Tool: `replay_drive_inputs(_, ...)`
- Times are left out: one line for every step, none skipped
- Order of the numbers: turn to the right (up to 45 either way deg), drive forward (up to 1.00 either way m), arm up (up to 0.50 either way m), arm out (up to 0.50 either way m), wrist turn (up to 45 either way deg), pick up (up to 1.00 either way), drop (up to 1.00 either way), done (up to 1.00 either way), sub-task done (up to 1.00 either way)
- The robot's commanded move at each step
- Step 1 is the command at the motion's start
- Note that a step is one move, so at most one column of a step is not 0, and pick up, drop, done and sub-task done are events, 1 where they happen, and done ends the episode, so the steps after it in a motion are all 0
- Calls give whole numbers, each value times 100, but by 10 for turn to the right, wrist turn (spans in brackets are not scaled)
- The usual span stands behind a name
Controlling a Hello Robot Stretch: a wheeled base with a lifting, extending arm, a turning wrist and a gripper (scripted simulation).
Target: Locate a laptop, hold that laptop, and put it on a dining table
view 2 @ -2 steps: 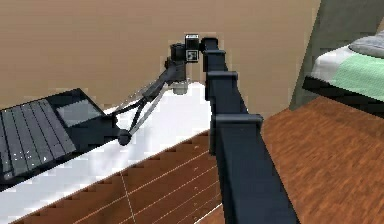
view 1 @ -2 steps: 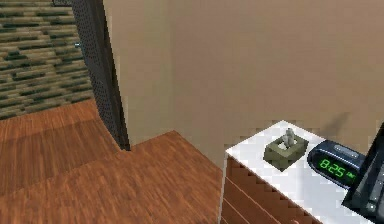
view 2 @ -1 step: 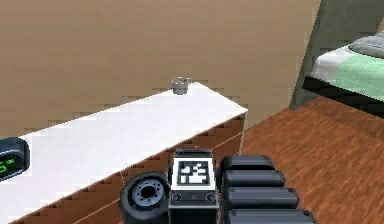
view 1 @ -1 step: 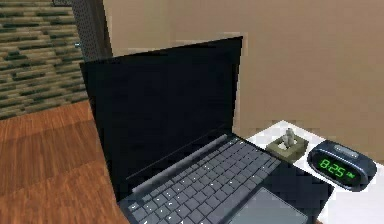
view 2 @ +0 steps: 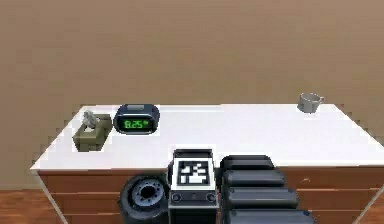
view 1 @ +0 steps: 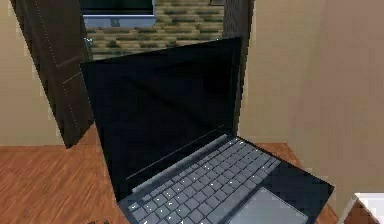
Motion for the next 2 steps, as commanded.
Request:
replay_drive_inputs(0, 100, 0, 0, 0, 0, 0, 0, 0)
replay_drive_inputs(0, 100, 0, 0, 0, 0, 0, 0, 0)
